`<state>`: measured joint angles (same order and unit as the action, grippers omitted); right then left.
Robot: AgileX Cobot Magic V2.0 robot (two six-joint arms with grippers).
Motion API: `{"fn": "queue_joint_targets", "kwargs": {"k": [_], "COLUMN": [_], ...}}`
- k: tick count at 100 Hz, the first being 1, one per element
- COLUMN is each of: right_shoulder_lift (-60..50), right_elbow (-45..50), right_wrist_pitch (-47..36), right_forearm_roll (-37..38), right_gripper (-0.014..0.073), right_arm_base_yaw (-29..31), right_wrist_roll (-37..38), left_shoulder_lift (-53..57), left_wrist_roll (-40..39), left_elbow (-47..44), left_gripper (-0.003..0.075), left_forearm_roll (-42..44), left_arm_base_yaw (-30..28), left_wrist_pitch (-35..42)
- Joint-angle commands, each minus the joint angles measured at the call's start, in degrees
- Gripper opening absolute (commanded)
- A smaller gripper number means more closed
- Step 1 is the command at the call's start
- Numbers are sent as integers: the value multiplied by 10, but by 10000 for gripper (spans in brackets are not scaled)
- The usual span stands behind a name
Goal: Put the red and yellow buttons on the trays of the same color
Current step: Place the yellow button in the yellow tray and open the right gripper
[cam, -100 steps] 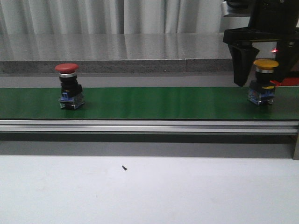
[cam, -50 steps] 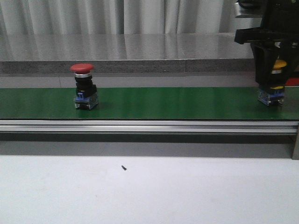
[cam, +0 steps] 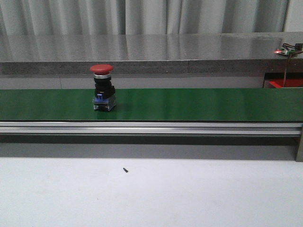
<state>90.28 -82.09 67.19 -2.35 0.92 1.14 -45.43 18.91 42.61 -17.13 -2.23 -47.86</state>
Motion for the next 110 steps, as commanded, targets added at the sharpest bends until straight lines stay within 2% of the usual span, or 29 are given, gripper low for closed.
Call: {"fn": "queue_joint_targets", "kwargs": {"k": [1, 46, 66, 80, 110], "right_shoulder_lift": [-53, -91, -89, -69, -10], "right_elbow": [22, 146, 180, 182, 182], "right_wrist_pitch": [-26, -63, -111, -124, -160], "right_forearm_roll": [3, 3, 3, 2, 6], "right_gripper": [204, 204, 204, 204, 204], "right_arm_base_yaw": [32, 191, 250, 273, 277], "right_wrist_roll": [0, 35, 56, 68, 76], "left_shoulder_lift": [3, 3, 3, 3, 3], "left_wrist_roll": [1, 1, 1, 1, 1], "left_elbow": [14, 14, 14, 14, 14], "left_gripper": [-20, -20, -20, -20, -20], "left_forearm_roll": [-10, -10, -10, -10, -10], "left_arm_base_yaw": [5, 5, 5, 5, 5], "left_wrist_pitch": [23, 23, 23, 23, 23]}}
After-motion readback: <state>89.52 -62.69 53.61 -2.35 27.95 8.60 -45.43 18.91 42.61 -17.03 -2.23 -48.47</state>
